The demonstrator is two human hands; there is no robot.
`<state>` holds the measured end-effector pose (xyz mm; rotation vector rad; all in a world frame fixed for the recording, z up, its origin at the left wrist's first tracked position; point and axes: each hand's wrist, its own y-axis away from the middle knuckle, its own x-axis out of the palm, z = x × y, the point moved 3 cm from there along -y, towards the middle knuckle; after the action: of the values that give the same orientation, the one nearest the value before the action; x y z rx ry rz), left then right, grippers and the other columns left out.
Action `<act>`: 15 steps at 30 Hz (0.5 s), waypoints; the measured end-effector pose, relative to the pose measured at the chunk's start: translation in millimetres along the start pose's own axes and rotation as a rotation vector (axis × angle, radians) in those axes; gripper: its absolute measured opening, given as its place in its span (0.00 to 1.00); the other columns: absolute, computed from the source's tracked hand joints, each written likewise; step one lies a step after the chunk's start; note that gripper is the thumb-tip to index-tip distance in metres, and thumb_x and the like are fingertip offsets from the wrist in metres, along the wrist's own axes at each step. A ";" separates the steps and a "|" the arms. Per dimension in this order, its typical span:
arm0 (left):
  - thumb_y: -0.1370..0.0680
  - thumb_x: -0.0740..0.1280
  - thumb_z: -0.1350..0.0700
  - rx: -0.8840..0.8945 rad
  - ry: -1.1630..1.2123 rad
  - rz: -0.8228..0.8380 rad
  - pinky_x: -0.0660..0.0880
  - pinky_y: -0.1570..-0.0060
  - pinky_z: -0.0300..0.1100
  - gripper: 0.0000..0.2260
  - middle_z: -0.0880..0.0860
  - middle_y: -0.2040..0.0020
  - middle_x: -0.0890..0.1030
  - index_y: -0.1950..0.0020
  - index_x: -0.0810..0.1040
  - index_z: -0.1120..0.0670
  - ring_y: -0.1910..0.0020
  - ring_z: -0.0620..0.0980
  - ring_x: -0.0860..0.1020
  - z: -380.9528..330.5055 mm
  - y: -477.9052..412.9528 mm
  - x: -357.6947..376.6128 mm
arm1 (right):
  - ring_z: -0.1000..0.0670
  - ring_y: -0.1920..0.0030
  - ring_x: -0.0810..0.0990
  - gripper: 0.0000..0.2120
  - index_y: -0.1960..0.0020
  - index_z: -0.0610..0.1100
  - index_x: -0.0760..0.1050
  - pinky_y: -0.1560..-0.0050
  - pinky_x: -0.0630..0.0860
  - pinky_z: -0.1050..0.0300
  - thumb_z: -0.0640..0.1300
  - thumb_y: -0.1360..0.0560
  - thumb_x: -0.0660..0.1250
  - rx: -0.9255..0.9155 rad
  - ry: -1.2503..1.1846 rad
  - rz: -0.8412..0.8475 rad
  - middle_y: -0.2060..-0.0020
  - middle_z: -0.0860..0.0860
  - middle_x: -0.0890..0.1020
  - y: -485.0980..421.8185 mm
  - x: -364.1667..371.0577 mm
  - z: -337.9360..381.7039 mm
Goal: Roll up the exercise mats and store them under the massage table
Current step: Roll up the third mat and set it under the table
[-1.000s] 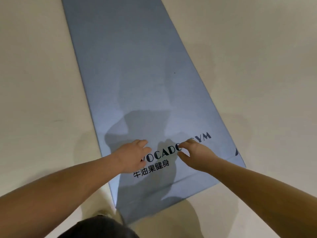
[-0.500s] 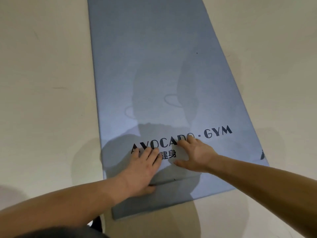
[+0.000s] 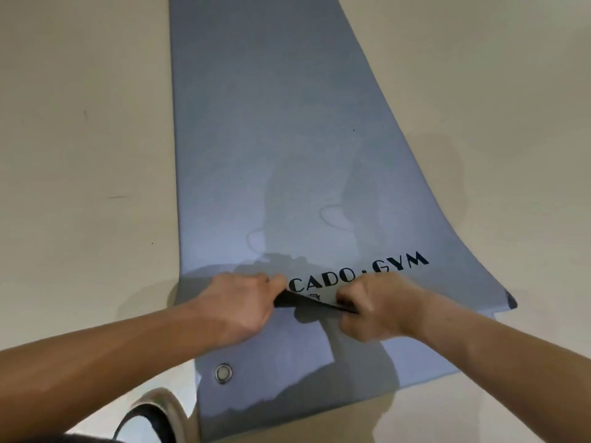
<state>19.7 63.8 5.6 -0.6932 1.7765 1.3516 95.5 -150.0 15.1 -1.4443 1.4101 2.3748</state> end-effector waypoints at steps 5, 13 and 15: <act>0.13 0.56 0.52 -0.298 -0.030 -0.225 0.69 0.62 0.49 0.07 0.52 0.45 0.80 0.36 0.69 0.50 0.49 0.58 0.82 46.1 -13.8 -45.4 | 0.45 0.56 0.81 0.19 0.49 0.52 0.74 0.61 0.73 0.53 0.67 0.18 0.57 0.172 -0.003 -0.305 0.58 0.53 0.80 16.0 -43.0 -46.8; 0.20 0.48 0.45 -0.269 0.120 -0.260 0.68 0.62 0.48 0.14 0.51 0.58 0.81 0.45 0.70 0.49 0.60 0.58 0.78 51.1 -4.7 -24.3 | 0.49 0.63 0.78 0.26 0.60 0.49 0.74 0.63 0.73 0.53 0.70 0.20 0.61 0.221 -0.138 -0.138 0.64 0.50 0.80 9.8 -51.0 -75.9; 0.24 0.48 0.43 -0.311 0.206 -0.205 0.67 0.61 0.47 0.12 0.50 0.61 0.77 0.55 0.68 0.46 0.60 0.56 0.76 49.3 -2.3 -24.1 | 0.48 0.64 0.79 0.29 0.60 0.46 0.75 0.62 0.74 0.51 0.72 0.22 0.63 0.209 -0.132 -0.092 0.65 0.48 0.80 5.7 -56.4 -77.5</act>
<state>47.4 109.5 18.3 -1.1881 1.6113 1.4707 178.9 -185.1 46.9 -1.2482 1.4736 2.1507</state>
